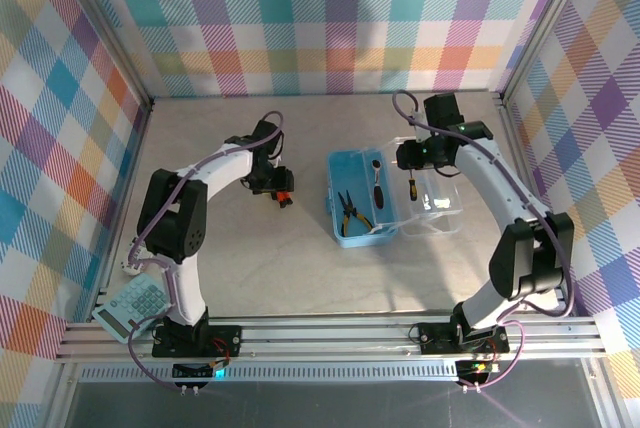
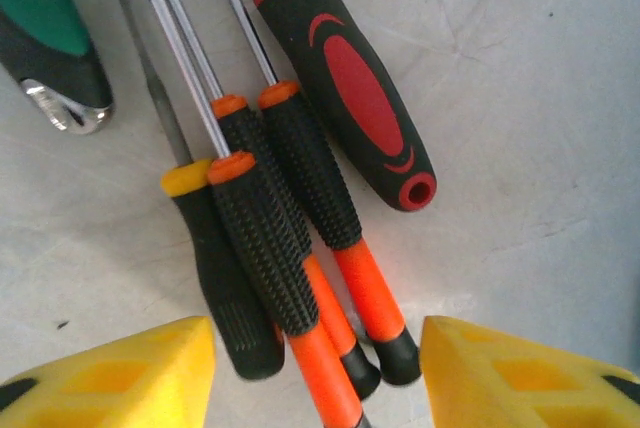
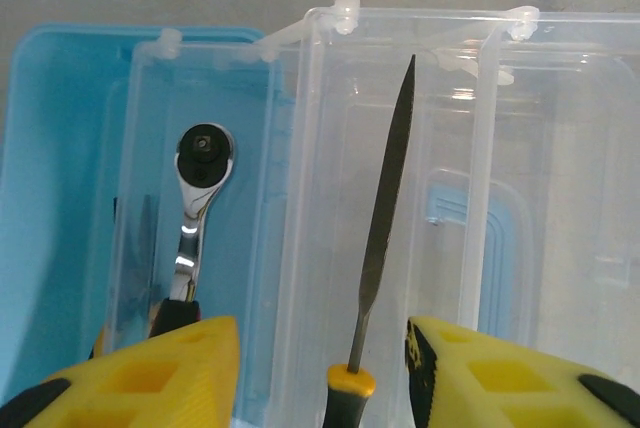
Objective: Pack the tool kit
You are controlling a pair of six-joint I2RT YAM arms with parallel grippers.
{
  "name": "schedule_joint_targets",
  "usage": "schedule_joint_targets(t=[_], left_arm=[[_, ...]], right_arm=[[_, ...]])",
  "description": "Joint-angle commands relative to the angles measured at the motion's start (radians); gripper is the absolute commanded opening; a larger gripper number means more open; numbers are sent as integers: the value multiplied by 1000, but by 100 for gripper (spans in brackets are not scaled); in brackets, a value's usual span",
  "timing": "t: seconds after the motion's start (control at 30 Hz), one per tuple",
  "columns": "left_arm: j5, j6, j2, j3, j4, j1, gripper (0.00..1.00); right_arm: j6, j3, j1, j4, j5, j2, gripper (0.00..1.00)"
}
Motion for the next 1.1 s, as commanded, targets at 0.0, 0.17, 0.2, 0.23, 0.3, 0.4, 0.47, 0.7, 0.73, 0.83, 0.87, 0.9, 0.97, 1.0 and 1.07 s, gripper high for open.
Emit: schedule_joint_targets(t=[0.0, 0.17, 0.2, 0.23, 0.3, 0.4, 0.47, 0.7, 0.73, 0.83, 0.87, 0.9, 0.97, 1.0, 1.07], left_arm=[[-28, -8, 36, 42, -10, -4, 51], [-67, -8, 75, 66, -23, -19, 39], [-73, -8, 80, 68, -26, -21, 36], [-79, -6, 84, 66, -27, -21, 32], [-93, -5, 89, 65, -30, -21, 24], [-115, 1, 94, 63, -38, -21, 19], [-129, 6, 99, 64, -45, -21, 17], [-155, 18, 122, 66, -60, -21, 26], [-154, 20, 125, 66, -60, -21, 27], [-153, 21, 131, 60, -58, -21, 23], [-151, 22, 135, 59, -57, -21, 21], [-148, 22, 138, 57, -58, -21, 19], [-145, 23, 140, 55, -56, -21, 15], [-145, 23, 140, 54, -56, -21, 12], [-147, 25, 137, 54, -58, -21, 7]], right_arm=[[3, -22, 6, -7, -3, -46, 49], [3, -31, 6, -5, -6, -57, 52], [4, -31, 5, -5, -8, -57, 52], [3, -31, 6, -5, -7, -59, 52], [3, -31, 6, -4, -11, -61, 53], [5, -32, 6, -2, -15, -65, 53], [5, -32, 6, -2, -19, -66, 53], [5, -34, 6, -4, -26, -72, 54], [5, -34, 6, -5, -26, -72, 54], [5, -35, 6, -4, -29, -74, 54], [5, -35, 6, -4, -29, -75, 54], [5, -35, 6, -4, -31, -76, 54], [5, -35, 6, -4, -32, -79, 54], [5, -35, 6, -3, -32, -81, 54], [6, -34, 6, -5, -34, -86, 54]])
